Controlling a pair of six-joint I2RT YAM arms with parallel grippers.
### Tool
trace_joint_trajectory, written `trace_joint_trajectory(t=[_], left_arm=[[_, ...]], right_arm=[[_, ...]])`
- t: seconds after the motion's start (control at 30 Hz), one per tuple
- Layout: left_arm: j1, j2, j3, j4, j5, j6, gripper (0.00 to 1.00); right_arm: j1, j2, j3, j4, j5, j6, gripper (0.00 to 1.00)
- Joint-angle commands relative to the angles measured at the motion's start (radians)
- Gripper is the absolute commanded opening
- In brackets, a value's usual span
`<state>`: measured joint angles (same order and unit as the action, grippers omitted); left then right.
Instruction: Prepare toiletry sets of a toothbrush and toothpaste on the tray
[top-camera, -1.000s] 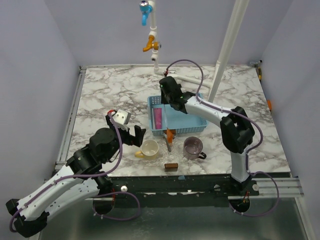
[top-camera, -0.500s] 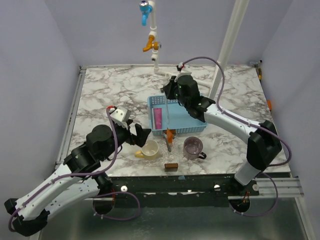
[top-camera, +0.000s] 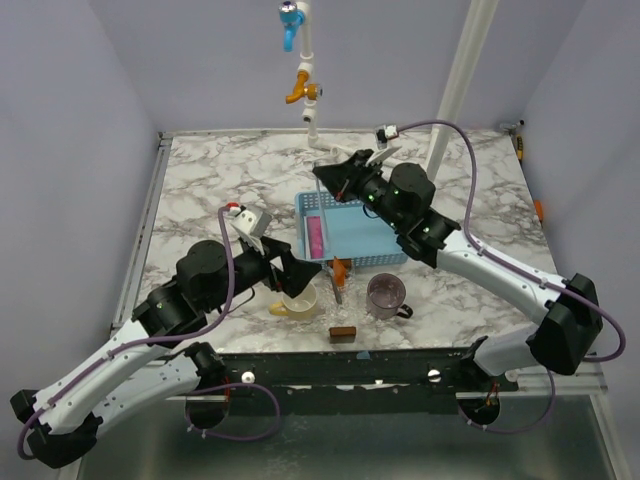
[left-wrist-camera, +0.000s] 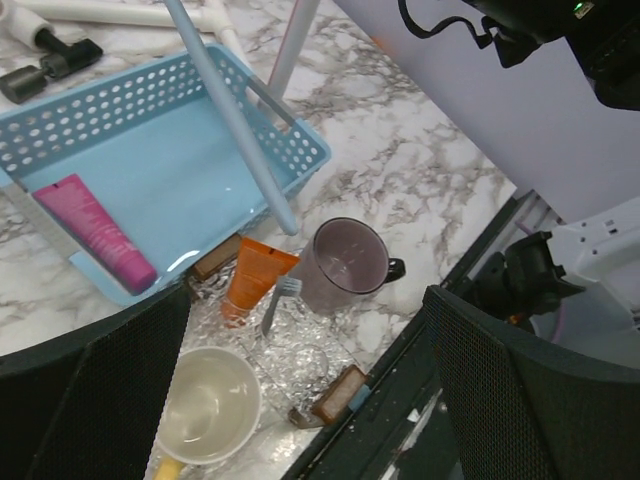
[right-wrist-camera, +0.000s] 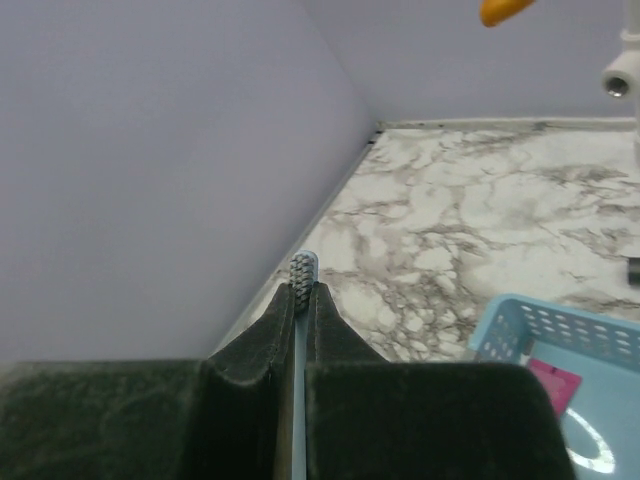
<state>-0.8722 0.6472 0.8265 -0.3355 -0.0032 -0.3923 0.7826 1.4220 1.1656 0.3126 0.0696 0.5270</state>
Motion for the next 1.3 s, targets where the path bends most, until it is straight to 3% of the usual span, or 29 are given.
trace_joint_trajectory(t=[0.0,0.57,0.8,1.07,1.27], left_arm=[[0.01,-0.014,0.019,0.075,0.129,-0.081,0.99],[0.027,-0.047,-0.05,0.274,0.276,-0.256,0.99],[0.035,-0.04,-0.067,0.353,0.362,-0.299,0.92],[0.042,-0.055,-0.109,0.462,0.459,-0.365,0.7],[0.047,-0.077,-0.146,0.516,0.479,-0.398,0.42]], right_arm=[[0.024,-0.049,-0.028,0.118,-0.123,0.096,0.0],[0.107,-0.133,-0.084,0.357,-0.296,0.33,0.0],[0.125,-0.136,-0.107,0.419,-0.292,0.364,0.0],[0.147,-0.132,-0.127,0.488,-0.274,0.404,0.0],[0.155,-0.149,-0.133,0.482,-0.258,0.391,0.0]])
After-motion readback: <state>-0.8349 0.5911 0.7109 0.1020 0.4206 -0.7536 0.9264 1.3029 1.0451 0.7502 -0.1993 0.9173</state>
